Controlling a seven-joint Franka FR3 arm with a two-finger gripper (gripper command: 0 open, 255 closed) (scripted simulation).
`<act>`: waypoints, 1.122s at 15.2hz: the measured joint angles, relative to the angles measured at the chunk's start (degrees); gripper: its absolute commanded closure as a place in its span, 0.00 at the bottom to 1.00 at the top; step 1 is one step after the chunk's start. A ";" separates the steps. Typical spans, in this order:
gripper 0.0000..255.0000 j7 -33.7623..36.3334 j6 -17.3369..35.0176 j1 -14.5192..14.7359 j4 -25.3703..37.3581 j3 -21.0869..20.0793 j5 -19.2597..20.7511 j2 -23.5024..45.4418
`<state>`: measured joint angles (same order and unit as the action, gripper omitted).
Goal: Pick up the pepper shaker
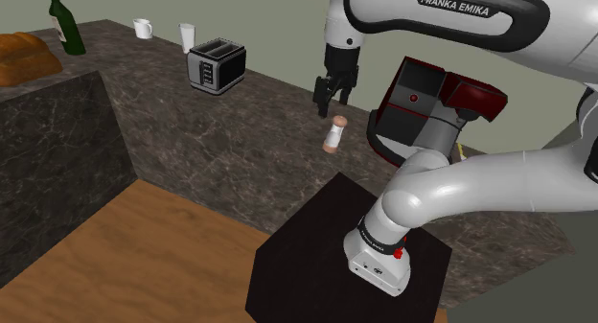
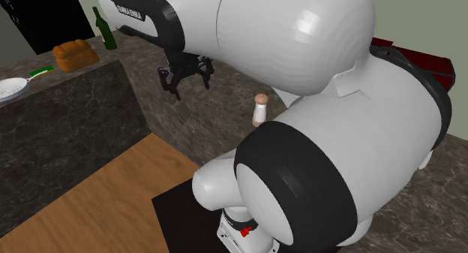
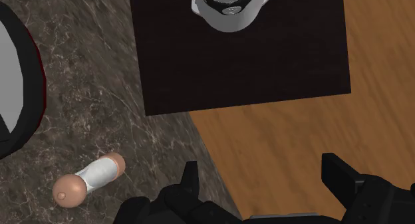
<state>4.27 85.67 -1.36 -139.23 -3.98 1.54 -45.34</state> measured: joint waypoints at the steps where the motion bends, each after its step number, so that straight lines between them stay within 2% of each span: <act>1: 0.00 0.00 0.00 0.00 0.00 0.00 0.00 0.00; 8: 0.00 -7.99 7.37 -2.86 -4.04 7.45 5.41 2.31; 15: 0.00 -16.55 17.67 -5.78 -5.07 15.77 10.25 10.10; 17: 0.00 -19.31 20.16 -6.37 -3.48 18.32 11.12 13.67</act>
<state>-15.03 105.83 -7.73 -142.72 14.34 12.66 -31.66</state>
